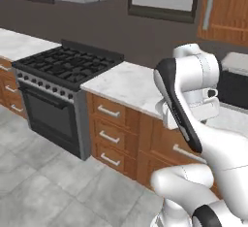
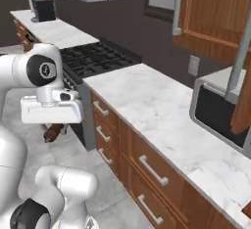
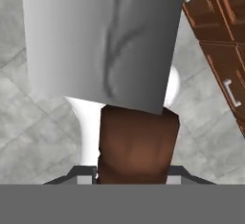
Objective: Move the cutting board and knife to the sink. Then move spray from the cabinet to the counter.
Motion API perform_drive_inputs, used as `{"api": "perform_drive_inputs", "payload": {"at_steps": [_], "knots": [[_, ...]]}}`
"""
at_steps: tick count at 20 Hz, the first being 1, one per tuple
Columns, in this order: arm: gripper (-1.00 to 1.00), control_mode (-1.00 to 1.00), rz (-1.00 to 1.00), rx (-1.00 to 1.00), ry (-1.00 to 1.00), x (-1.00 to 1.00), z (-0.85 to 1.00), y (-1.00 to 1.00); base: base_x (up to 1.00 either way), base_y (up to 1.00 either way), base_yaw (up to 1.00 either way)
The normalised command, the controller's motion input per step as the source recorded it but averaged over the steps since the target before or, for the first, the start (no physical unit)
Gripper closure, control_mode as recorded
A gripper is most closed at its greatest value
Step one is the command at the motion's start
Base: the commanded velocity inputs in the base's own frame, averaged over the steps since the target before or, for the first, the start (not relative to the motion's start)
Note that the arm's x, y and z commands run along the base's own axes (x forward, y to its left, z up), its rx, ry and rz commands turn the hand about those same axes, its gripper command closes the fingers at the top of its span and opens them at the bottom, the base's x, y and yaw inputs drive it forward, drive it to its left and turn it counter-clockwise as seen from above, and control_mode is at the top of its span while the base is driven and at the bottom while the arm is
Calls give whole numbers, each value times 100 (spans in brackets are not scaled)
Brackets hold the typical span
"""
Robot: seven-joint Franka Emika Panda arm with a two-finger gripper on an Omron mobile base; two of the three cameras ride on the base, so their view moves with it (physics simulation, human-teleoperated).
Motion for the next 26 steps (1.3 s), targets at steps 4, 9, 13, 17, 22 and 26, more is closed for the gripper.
{"api": "perform_drive_inputs", "payload": {"at_steps": [4, 9, 13, 17, 22, 26], "knots": [[100, 100, 0, 0, 0, 0, 0, 0, -16, 0, 100], [100, 100, 0, 0, 0, 0, 0, 0, -15, 1, 100], [100, 100, 0, 0, 0, 0, 0, 0, -8, 1, 100], [100, 100, 0, 0, 0, 0, 0, 0, 93, -33, 50], [100, 100, 0, 0, 0, 0, 0, 0, 100, -43, 11], [100, 100, 0, 0, 0, 0, 0, 0, 100, -51, 4]]}}
